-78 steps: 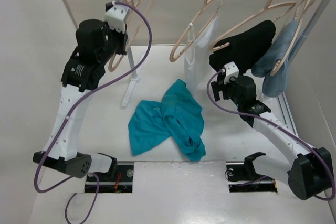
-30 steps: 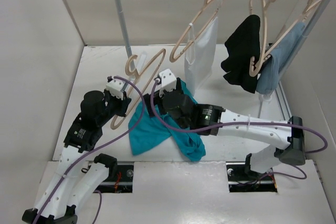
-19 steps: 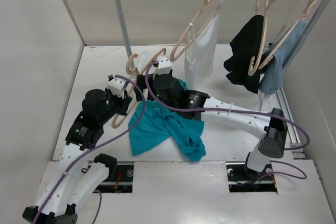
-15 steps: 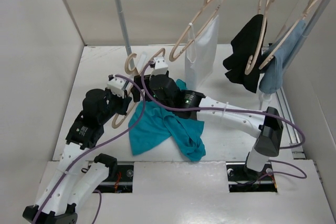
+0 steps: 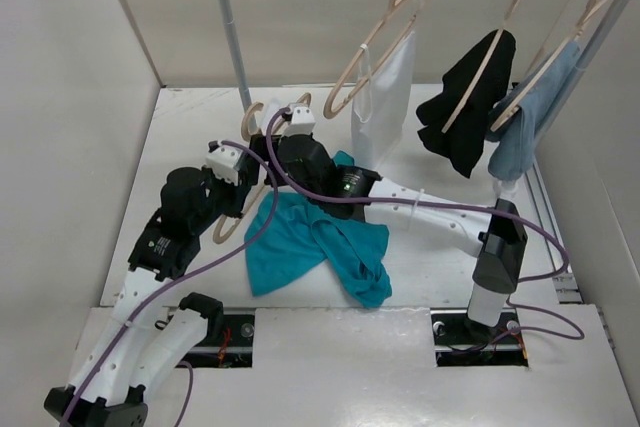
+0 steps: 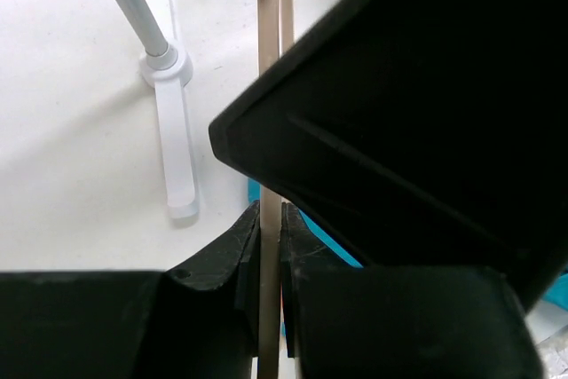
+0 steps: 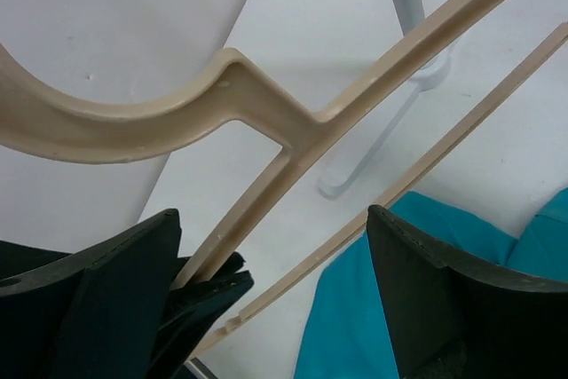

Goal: Place the t-shirt on the hanger
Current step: Place tshirt on hanger

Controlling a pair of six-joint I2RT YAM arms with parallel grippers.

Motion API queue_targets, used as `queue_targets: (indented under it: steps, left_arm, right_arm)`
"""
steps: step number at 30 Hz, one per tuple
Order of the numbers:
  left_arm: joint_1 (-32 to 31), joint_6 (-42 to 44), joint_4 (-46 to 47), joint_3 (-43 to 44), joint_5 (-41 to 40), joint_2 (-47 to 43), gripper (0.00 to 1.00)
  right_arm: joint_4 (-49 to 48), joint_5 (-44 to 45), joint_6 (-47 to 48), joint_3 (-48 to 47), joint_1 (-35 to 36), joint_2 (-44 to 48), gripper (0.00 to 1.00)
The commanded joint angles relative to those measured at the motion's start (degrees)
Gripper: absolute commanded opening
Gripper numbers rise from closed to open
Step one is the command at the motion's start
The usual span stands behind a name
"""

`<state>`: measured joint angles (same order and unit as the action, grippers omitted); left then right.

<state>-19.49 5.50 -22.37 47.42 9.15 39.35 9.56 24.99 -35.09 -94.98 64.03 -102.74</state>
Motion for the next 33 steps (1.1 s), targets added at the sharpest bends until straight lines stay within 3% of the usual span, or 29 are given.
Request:
queue_targets:
  steps: [1,11,14,15,17,21,22,27,30,32,33]
  left_arm:
    - [-0.29,0.22,4.0,-0.75,1.05,-0.42,0.0]
    - [-0.29,0.74,5.05,-0.75,1.05,-0.95,0.0]
    - [-0.29,1.45,5.06,-0.75,1.05,-0.42,0.0]
    - [-0.29,2.14,4.53,-0.75,1.05,-0.42,0.0]
    - [-0.29,2.85,4.53,-0.75,1.05,0.1,0.0]
    - [-0.29,5.22,2.69,-0.23,5.59,0.11,0.27]
    - [-0.29,5.23,1.99,-0.22,7.18,0.11,0.43]
    - [-0.29,8.03,0.66,-0.22,15.02,-5.42,0.75]
    - [-0.29,8.65,0.66,-0.22,16.25,-10.34,0.88]
    - [-0.29,8.65,0.14,-0.22,15.73,-13.15,0.89]
    - [-0.29,8.65,0.13,-0.22,15.73,-13.68,0.85]
  right_arm:
    - [-3.67,-1.87,-4.19,-2.4,-0.31,-0.97,0.89]
    - [-2.36,-6.97,-9.64,-5.74,-2.5,-6.6,0.71]
    - [-2.36,-7.68,-9.65,-5.74,-3.03,-6.6,0.41]
    - [-2.36,-8.9,-9.65,-5.74,-3.03,-6.6,0.2]
    - [-2.36,-10.48,-9.65,-5.74,-3.65,-6.6,0.03]
    - [-2.36,-16.36,-9.65,-4.43,-4.97,-6.6,0.0]
    - [-2.36,-17.51,-9.65,-3.73,-5.84,-6.6,0.0]
    - [-3.5,-24.19,-5.27,0.75,-8.13,-4.67,0.0]
    - [-5.25,-30.69,-1.05,4.43,-10.85,-4.05,0.0]
    - [-6.04,-36.72,4.31,5.16,-11.99,-3.35,0.0]
    - [-6.05,-39.64,5.9,5.68,-13.3,-3.35,0.0]
